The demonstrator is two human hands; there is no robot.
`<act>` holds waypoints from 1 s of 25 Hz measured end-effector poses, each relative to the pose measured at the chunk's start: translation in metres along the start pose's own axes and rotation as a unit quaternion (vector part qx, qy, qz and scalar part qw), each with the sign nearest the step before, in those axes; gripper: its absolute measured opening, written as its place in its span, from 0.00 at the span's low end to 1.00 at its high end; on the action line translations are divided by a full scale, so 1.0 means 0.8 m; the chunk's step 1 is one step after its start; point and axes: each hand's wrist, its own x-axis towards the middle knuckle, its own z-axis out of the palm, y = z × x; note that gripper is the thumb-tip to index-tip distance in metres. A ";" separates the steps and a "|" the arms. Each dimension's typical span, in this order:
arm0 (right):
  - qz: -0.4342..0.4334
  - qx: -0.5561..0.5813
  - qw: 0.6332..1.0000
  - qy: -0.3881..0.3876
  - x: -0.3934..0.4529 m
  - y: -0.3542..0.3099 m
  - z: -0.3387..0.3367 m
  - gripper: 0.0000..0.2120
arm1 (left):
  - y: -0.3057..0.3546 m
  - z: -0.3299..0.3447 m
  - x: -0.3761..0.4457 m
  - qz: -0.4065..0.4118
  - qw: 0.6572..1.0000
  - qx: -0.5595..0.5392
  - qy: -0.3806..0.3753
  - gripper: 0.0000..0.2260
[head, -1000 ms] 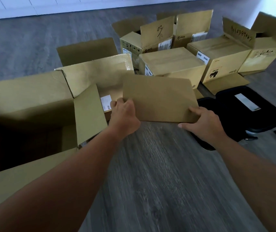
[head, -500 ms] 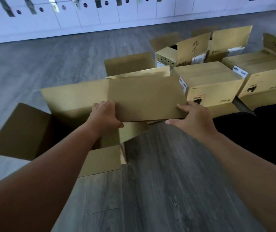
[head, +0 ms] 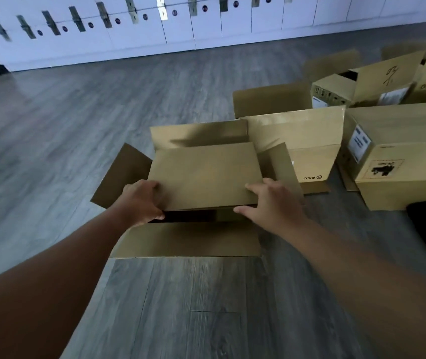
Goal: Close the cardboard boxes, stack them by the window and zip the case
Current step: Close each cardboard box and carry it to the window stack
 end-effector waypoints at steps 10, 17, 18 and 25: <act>0.018 -0.118 0.986 -0.120 0.006 -0.011 0.053 0.23 | -0.060 0.055 0.008 0.039 0.997 0.058 0.015 0.10; 0.002 -0.105 0.989 -0.104 0.004 0.000 0.056 0.21 | -0.086 0.054 0.001 0.063 0.992 0.062 0.088 0.06; -0.005 -0.098 0.991 -0.090 0.001 0.003 0.053 0.18 | -0.090 0.054 -0.002 0.046 0.993 0.073 0.086 0.08; -0.014 -0.156 0.984 -0.089 -0.027 0.026 0.032 0.17 | -0.117 0.048 -0.017 -0.093 0.983 0.097 0.122 0.10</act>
